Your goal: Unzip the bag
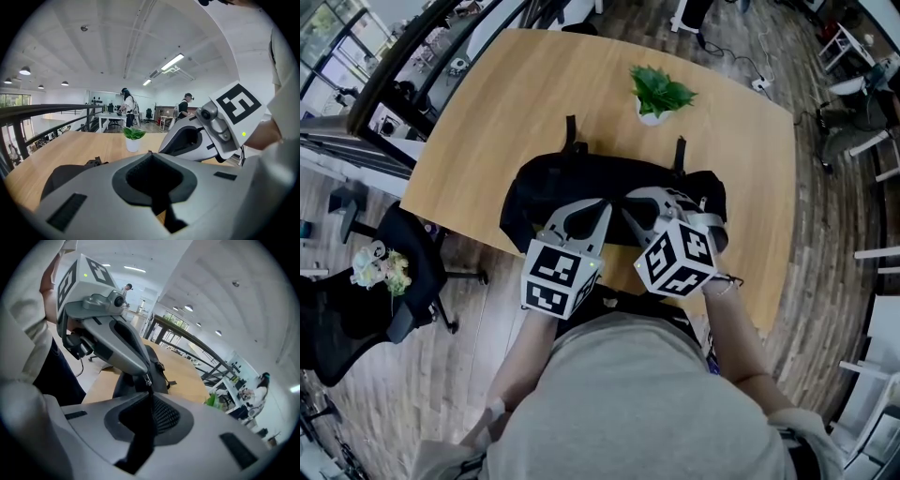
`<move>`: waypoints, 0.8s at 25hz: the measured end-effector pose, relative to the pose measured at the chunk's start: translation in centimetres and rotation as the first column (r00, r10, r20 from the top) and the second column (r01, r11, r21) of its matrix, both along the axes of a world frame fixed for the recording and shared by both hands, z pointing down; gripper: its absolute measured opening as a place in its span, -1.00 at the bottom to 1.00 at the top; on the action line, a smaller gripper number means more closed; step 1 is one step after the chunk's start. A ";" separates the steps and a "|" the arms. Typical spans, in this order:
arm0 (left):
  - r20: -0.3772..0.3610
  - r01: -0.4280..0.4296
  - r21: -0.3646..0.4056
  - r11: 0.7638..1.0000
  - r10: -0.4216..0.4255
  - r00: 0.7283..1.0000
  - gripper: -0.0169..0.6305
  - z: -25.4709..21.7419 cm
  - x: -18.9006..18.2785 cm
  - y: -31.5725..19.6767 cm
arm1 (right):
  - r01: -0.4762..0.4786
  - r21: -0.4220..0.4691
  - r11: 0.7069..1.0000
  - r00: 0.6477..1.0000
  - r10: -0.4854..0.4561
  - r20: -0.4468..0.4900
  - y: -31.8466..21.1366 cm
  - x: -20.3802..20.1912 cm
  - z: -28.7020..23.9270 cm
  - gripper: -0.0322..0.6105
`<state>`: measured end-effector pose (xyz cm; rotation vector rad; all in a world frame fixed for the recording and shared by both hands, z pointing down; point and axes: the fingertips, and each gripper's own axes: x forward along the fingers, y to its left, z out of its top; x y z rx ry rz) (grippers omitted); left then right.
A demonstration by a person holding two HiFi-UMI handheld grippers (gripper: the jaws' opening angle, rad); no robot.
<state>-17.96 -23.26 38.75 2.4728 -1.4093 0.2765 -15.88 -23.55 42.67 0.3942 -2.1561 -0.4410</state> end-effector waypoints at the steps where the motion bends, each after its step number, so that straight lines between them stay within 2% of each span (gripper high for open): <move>1: 0.000 0.002 -0.002 1.000 -0.002 1.000 -0.89 0.0 -0.1 0.0 | -0.010 -0.001 1.000 1.000 0.010 0.002 0.0 0.0 0.0 -0.79; 9: -0.003 0.062 -0.011 0.998 -0.062 0.998 -0.89 0.4 -2.6 -0.2 | -0.121 -0.023 0.992 0.990 0.122 0.069 -0.5 0.7 -0.2 -0.81; 20: 0.003 0.164 -0.011 0.986 -0.164 0.986 -0.89 1.2 -8.4 0.3 | -0.221 -0.010 0.975 0.971 0.221 0.088 -1.2 1.0 -0.4 -0.81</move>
